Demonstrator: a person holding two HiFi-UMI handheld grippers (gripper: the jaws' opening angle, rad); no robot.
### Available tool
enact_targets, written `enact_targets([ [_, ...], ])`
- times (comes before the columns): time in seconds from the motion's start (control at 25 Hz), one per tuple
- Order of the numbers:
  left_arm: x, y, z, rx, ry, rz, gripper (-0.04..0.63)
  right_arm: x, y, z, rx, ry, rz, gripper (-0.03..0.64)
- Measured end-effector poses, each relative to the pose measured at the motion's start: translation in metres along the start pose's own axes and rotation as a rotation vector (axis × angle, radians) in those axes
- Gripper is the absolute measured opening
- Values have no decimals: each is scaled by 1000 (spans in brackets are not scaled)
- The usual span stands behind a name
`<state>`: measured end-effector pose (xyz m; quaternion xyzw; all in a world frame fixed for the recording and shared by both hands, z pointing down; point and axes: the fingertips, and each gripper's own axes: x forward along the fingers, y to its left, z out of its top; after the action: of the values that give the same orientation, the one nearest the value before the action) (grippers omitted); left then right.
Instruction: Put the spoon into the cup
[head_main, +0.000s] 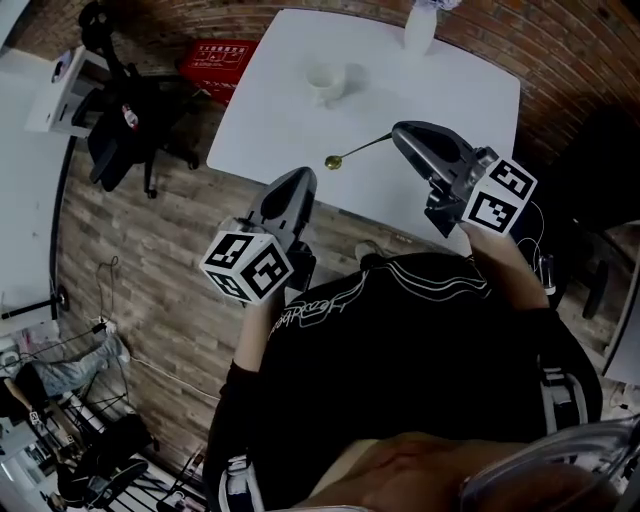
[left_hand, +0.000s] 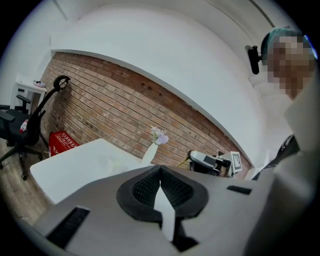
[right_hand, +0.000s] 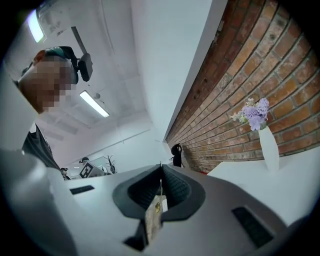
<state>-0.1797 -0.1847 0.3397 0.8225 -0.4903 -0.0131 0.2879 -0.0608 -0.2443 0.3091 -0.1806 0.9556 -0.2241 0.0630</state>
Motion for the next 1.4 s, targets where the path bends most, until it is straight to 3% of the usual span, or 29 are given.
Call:
enact_targets([
  [0.4, 56, 47, 14, -43, 15, 53, 5, 43, -88, 20, 8, -10, -51, 0],
  [0.64, 80, 93, 37, -75, 42, 80, 5, 100, -142, 36, 18, -12, -97, 0],
  [0.96, 81, 106, 9, -77, 82, 85, 5, 100, -172, 20, 16, -41, -196, 0],
  [1.4, 120, 151, -9, -109, 146, 80, 5, 132, -231, -15, 38, 18, -279, 0],
])
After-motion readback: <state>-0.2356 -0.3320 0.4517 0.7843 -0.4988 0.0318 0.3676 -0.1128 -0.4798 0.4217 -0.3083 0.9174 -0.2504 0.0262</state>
